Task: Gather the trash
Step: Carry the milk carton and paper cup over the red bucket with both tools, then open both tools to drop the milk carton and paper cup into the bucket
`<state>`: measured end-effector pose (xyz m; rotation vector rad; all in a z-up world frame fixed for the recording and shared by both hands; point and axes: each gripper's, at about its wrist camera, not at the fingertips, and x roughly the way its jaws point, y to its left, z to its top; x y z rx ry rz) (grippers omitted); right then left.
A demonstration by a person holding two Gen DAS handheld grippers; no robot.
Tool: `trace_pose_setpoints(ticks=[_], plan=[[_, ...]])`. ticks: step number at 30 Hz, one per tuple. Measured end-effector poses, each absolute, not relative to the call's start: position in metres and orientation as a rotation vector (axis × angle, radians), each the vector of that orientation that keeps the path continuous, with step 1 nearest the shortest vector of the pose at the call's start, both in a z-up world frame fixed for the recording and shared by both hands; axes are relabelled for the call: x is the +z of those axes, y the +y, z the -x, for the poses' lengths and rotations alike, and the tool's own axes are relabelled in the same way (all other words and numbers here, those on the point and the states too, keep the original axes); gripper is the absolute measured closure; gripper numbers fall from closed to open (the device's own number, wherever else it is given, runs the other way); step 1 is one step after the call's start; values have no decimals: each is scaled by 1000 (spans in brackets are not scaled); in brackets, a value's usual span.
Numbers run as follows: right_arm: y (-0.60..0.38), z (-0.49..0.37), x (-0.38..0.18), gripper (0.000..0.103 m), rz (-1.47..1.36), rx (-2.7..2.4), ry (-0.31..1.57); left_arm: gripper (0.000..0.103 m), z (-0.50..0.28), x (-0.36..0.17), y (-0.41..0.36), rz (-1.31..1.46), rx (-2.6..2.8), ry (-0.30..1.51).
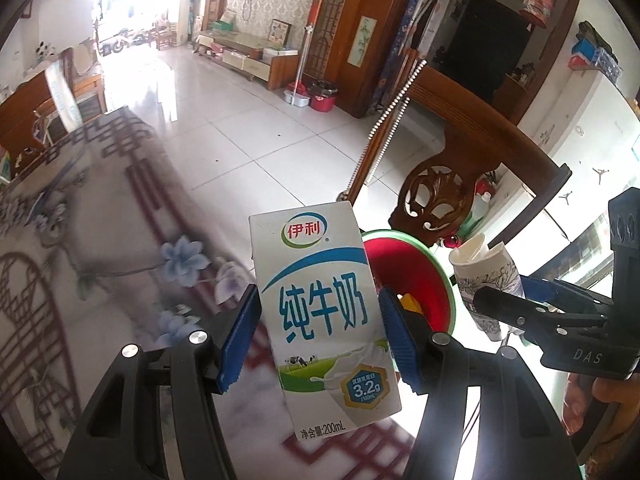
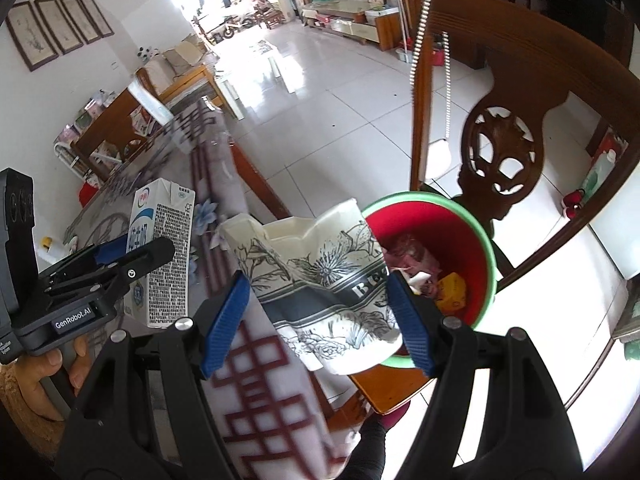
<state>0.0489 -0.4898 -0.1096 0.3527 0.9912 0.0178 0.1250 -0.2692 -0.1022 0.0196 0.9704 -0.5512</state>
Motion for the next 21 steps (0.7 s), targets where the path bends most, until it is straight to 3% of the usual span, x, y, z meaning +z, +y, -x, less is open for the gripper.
trace_pose_setpoints(ticks=[21], plan=[[-594, -45, -129, 34, -470, -58, 1005, 46, -138, -139, -391, -78, -624, 1073]])
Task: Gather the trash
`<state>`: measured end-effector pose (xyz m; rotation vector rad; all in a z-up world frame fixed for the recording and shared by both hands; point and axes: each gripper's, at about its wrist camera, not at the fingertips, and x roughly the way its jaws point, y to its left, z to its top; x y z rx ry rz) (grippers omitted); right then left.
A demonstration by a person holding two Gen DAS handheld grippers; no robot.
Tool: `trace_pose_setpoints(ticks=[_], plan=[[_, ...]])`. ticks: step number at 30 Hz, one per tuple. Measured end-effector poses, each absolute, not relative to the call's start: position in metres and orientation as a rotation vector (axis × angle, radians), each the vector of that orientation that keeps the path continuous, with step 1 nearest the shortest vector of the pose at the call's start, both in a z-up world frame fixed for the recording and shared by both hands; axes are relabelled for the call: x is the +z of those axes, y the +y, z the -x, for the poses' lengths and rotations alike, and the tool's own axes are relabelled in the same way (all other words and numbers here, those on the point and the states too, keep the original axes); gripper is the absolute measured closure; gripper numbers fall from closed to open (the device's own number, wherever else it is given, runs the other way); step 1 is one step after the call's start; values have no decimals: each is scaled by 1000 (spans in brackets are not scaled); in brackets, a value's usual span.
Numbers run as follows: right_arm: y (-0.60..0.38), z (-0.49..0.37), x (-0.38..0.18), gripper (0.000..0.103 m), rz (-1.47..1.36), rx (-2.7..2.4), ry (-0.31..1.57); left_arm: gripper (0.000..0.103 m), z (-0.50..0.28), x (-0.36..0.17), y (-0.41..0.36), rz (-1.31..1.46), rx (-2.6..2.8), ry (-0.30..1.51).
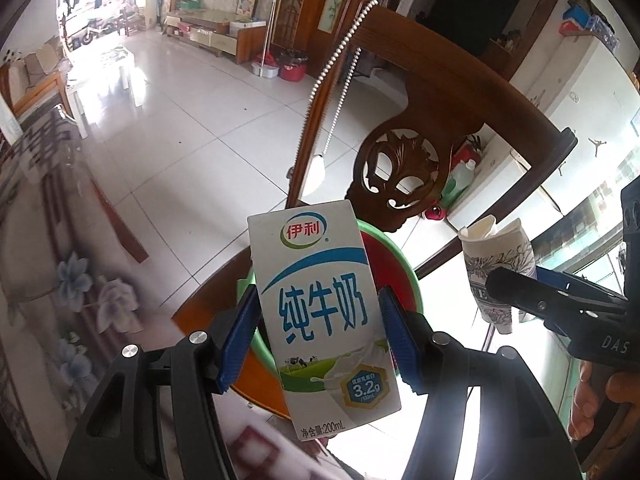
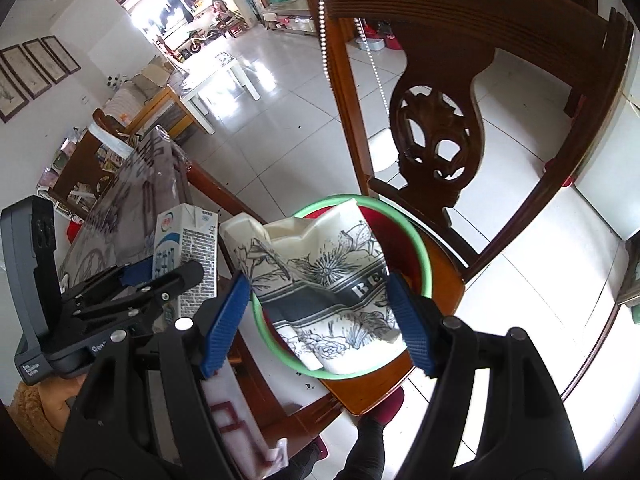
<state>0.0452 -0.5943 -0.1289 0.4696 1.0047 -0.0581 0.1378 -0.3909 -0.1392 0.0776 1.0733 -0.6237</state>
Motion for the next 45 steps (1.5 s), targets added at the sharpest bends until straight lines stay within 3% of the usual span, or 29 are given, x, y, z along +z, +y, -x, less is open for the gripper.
trace_pose_setpoints(ticks=[19, 21, 26, 30, 37, 41, 42, 45], plan=[[-620, -62, -142, 34, -494, -42, 1025, 45, -155, -154, -425, -92, -607, 1106], [-619, -65, -144, 33, -494, -39, 1029, 34, -155, -153, -424, -93, -600, 1100], [-616, -72, -147, 32, -504, -33, 1036, 23, -158, -150, -418, -92, -587, 1080], [-607, -73, -145, 22, -498, -34, 1020, 18, -158, -147, -404, -86, -571, 1069], [-575, -68, -135, 19, -468, -57, 985, 15, -148, -127, -360, -45, -555, 1002], [-535, -53, -107, 17, -368, -78, 881, 13, -138, -103, -319, 44, -537, 894], [-521, -47, -98, 13, -341, -80, 838, 7, -134, -93, -305, 62, -520, 845], [-486, -30, -75, 4, -259, -117, 709, 8, -118, -64, -266, 73, -434, 689]])
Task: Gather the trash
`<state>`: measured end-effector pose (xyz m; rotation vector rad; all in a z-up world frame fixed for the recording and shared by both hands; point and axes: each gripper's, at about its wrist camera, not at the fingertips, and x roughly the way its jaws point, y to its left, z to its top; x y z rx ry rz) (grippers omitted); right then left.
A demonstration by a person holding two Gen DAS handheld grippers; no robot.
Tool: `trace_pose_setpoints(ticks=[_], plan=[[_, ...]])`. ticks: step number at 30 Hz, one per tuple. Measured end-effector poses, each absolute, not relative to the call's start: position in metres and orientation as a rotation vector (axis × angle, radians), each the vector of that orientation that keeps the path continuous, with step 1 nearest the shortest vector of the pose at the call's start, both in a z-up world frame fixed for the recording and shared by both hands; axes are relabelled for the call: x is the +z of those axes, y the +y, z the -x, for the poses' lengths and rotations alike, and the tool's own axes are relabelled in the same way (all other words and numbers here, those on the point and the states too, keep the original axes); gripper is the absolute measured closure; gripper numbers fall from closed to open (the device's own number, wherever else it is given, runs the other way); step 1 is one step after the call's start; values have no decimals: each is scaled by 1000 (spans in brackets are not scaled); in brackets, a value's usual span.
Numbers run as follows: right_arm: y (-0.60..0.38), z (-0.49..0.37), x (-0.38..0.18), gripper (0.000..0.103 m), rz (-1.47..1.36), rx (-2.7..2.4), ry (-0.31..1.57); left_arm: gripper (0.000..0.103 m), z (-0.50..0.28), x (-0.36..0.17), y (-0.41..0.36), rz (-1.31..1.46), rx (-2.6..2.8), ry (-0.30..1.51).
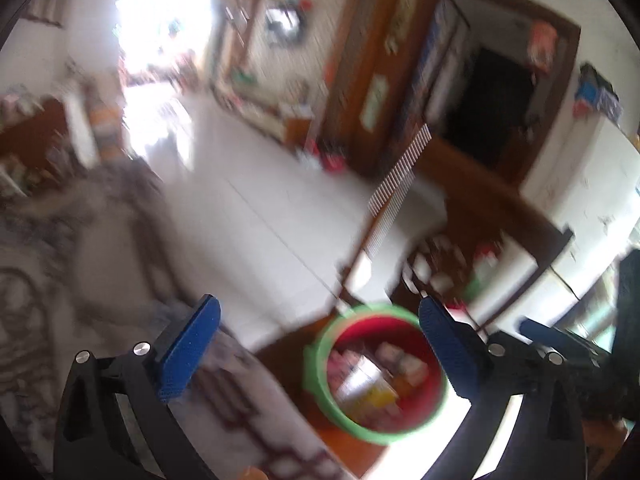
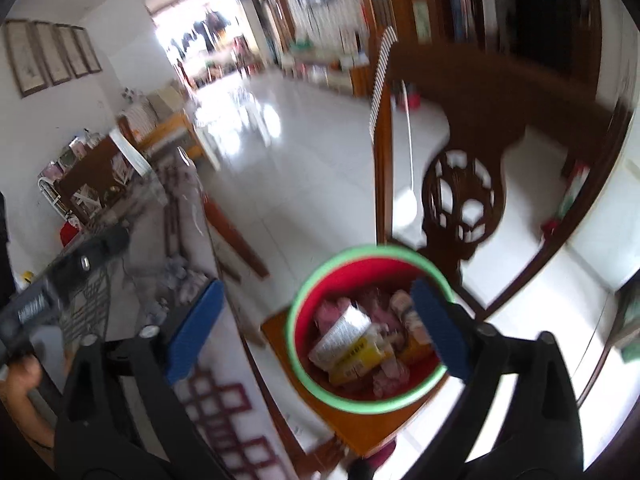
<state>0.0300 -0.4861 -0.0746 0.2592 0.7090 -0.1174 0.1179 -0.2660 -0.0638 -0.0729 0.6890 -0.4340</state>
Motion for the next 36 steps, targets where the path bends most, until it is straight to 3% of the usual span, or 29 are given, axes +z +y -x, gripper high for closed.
trace_pose_setpoints(ticks=[6, 17, 36], plan=[[-416, -1, -45, 5, -217, -232, 541, 8, -88, -22, -202, 2, -303, 570], [-337, 28, -38, 5, -276, -245, 533, 8, -40, 15, -110, 8, -238, 458], [-312, 30, -31, 4, -236, -249, 564, 8, -35, 10, -78, 65, -243, 498]])
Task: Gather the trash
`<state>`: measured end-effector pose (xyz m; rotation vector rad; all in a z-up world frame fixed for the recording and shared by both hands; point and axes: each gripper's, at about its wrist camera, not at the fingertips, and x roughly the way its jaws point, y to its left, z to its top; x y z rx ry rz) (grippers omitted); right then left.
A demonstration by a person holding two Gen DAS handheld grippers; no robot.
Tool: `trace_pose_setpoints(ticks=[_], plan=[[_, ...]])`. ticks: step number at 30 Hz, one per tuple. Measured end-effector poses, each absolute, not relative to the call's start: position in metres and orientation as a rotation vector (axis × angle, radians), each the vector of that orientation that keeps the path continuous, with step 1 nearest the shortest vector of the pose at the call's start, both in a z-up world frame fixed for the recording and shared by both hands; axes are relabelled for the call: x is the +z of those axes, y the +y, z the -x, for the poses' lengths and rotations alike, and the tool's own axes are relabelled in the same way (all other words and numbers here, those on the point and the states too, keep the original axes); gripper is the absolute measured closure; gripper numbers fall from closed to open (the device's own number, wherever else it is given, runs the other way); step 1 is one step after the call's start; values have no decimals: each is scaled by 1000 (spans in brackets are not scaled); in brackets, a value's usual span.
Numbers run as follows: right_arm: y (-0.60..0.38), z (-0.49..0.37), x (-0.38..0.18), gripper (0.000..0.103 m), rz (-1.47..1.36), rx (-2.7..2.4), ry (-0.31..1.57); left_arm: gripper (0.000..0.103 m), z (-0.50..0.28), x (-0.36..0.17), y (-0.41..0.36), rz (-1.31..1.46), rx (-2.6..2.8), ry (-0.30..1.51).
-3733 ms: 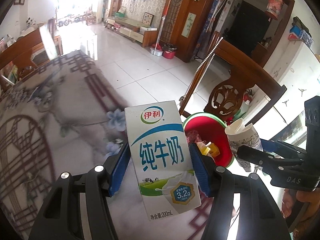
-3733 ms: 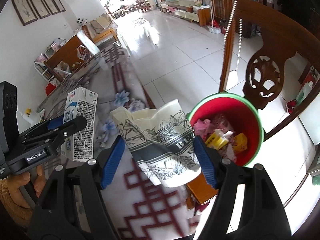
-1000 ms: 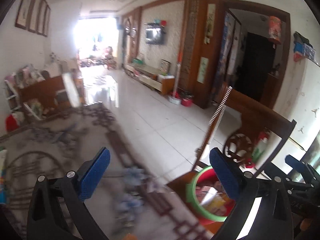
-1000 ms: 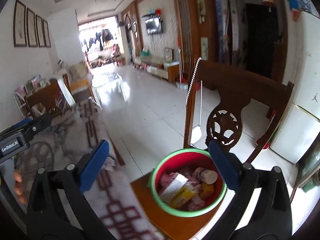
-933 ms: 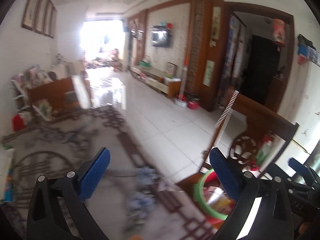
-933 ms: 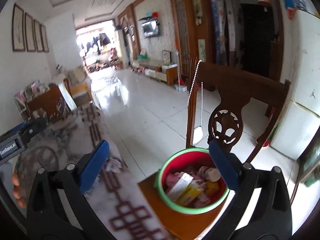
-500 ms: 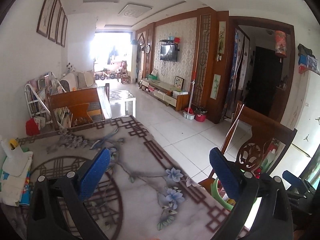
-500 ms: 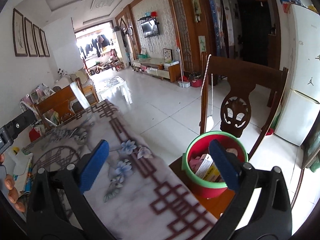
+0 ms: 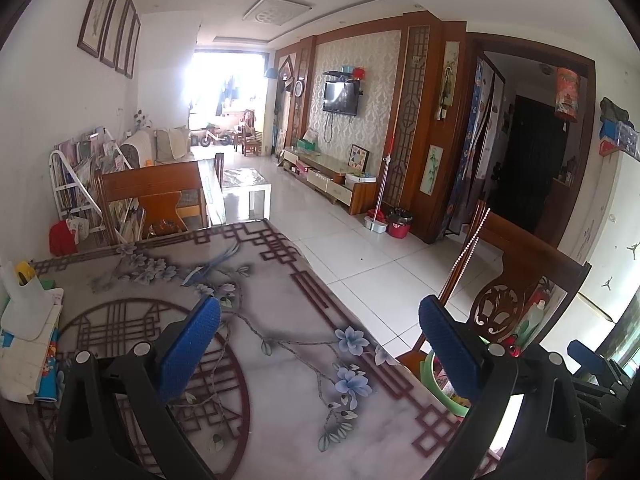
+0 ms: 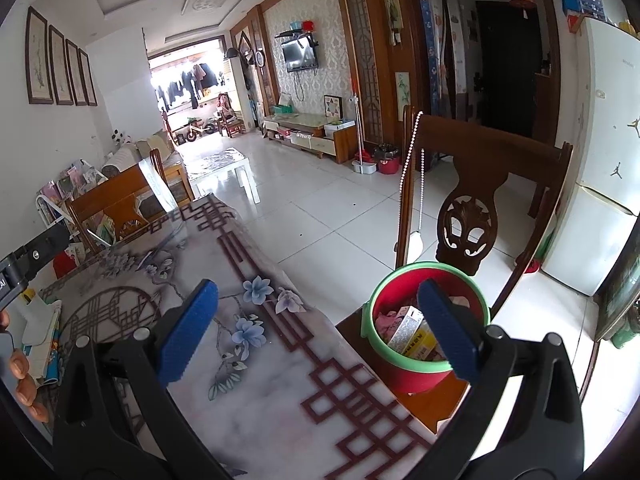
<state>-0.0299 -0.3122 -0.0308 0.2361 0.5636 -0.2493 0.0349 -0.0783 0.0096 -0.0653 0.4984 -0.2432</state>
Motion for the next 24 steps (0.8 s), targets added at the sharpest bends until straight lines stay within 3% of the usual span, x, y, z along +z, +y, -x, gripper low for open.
trace_pose_setpoints(ticks=[24], plan=[[-298, 11, -49, 4, -204, -212, 654, 8, -46, -6, -64, 80, -242, 552]])
